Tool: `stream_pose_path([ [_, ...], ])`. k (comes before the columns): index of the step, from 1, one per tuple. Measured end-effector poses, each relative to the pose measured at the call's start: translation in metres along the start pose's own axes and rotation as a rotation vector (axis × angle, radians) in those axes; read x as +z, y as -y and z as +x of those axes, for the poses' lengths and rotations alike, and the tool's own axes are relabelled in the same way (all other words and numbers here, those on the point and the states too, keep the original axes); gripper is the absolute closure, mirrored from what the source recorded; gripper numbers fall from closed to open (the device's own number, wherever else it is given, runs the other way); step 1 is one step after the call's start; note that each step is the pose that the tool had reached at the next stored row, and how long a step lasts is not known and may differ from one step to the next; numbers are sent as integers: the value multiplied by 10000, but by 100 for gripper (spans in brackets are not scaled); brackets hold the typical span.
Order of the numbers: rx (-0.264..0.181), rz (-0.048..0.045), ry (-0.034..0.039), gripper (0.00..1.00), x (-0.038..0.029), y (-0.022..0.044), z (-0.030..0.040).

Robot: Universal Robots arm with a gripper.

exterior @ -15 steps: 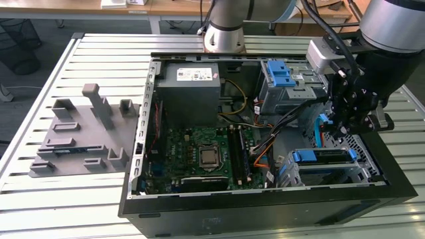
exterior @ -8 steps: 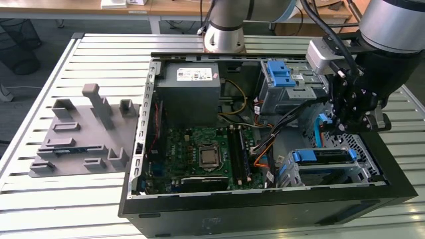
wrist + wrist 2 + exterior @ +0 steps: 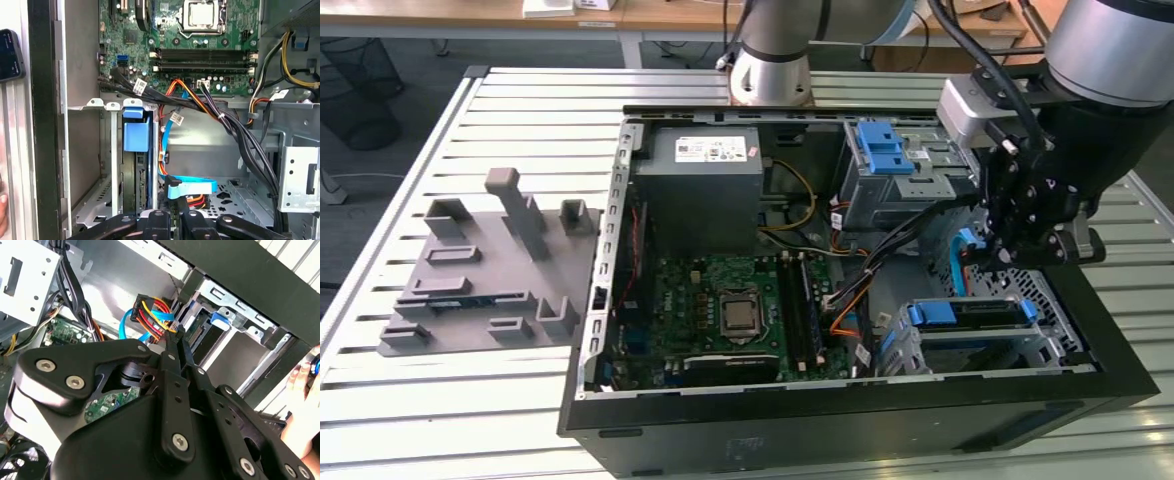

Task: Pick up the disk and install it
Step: 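Insert the first disk wire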

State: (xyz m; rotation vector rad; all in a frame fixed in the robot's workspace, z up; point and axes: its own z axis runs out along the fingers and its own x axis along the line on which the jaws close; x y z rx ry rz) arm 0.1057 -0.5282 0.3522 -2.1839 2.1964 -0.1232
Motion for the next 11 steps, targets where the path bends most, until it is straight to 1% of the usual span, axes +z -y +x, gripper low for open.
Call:
stream_pose_path([
  [1,-2,-63,-1,84,1,12,0],
  [3,0,-103,0,84,5,35,1],
  [5,6,-117,0,84,10,48,16],
  [9,24,-120,-4,84,31,49,94],
  [11,38,-120,-3,84,48,47,121],
])
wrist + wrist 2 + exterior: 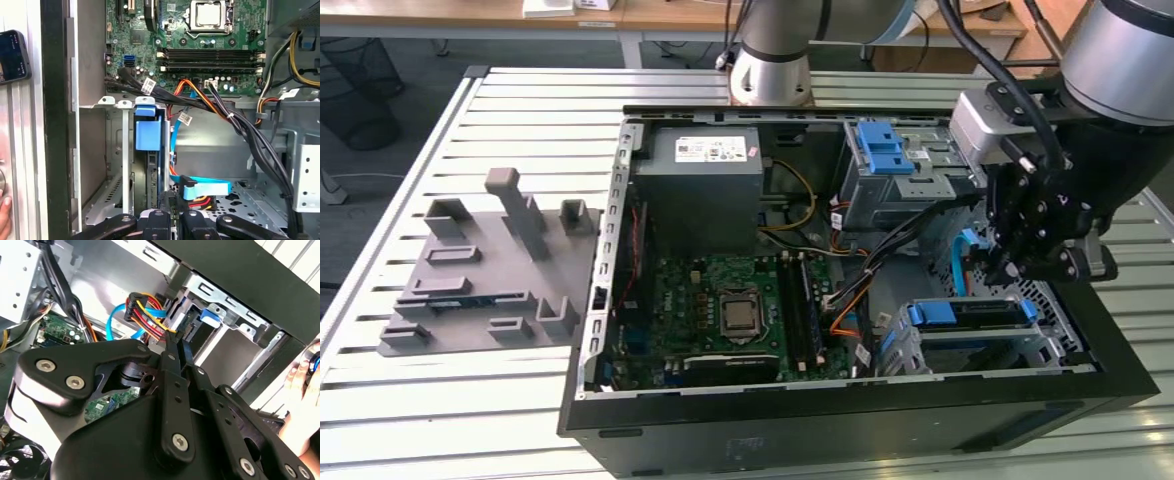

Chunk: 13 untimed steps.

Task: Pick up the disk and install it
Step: 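Insert the first disk wire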

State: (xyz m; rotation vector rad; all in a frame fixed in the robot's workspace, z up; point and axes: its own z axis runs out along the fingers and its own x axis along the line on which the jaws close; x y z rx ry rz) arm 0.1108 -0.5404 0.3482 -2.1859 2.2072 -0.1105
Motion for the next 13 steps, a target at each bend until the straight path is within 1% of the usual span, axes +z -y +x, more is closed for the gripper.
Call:
stream_pose_path([
  [3,17,-31,-1,84,18,18,15],
  [7,35,-135,-6,84,25,49,14],
  [9,50,-219,-5,84,30,56,15],
  [11,65,-325,-9,84,33,60,15],
  [13,79,-395,-11,84,35,67,17],
])
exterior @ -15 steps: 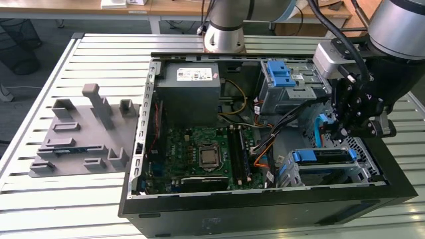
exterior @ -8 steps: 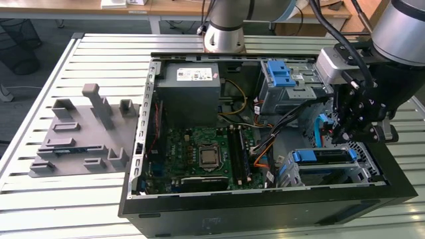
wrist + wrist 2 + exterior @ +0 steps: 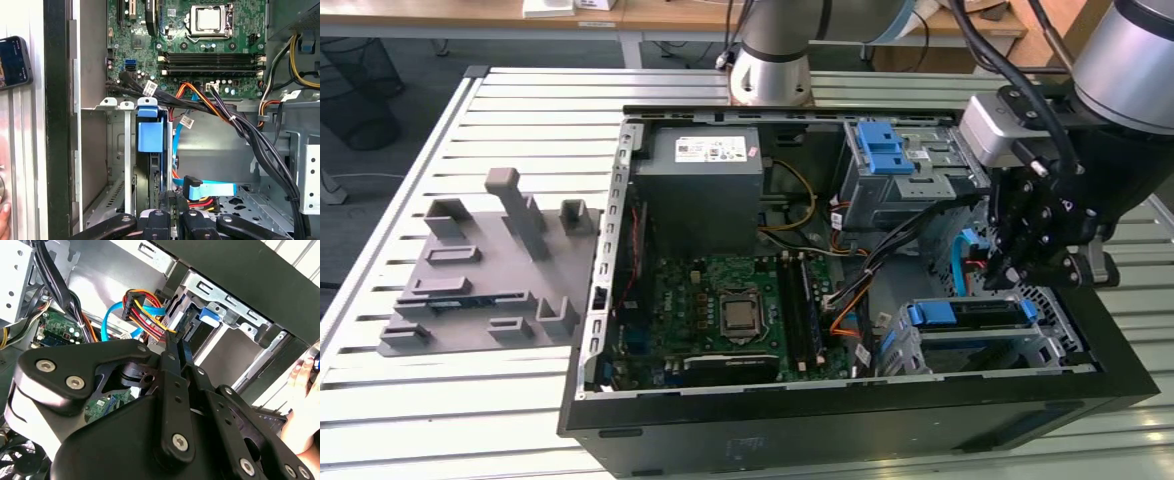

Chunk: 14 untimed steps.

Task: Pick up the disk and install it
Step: 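Insert the first disk wire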

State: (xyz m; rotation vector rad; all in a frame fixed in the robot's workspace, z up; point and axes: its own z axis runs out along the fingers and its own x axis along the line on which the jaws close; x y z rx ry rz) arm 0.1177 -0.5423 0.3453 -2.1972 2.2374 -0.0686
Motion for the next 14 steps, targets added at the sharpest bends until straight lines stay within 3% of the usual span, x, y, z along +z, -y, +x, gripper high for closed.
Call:
stream_pose_path([
  [6,82,-15,1,84,28,7,74],
  [14,195,-129,-7,84,63,40,77],
])
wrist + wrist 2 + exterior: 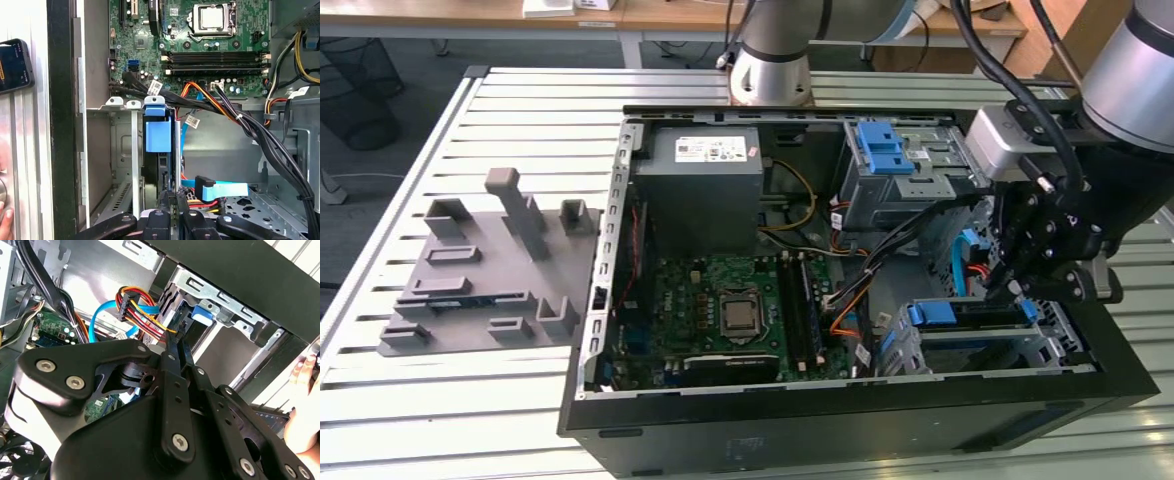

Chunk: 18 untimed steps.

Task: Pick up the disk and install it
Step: 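Insert the first disk wire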

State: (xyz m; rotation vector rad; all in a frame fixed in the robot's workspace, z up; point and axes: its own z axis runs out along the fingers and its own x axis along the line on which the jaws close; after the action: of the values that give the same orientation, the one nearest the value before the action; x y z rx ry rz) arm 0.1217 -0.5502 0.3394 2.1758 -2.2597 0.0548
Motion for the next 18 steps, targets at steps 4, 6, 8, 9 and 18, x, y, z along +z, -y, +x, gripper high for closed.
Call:
stream_pose_path([
  [4,-2,-58,-1,84,2,3,0],
  [6,-6,-199,-6,84,2,4,0],
  [8,-10,-339,-9,84,1,8,0],
  [9,-11,-363,-4,84,2,13,-1],
  [18,-10,-388,-1,84,35,55,14],
])
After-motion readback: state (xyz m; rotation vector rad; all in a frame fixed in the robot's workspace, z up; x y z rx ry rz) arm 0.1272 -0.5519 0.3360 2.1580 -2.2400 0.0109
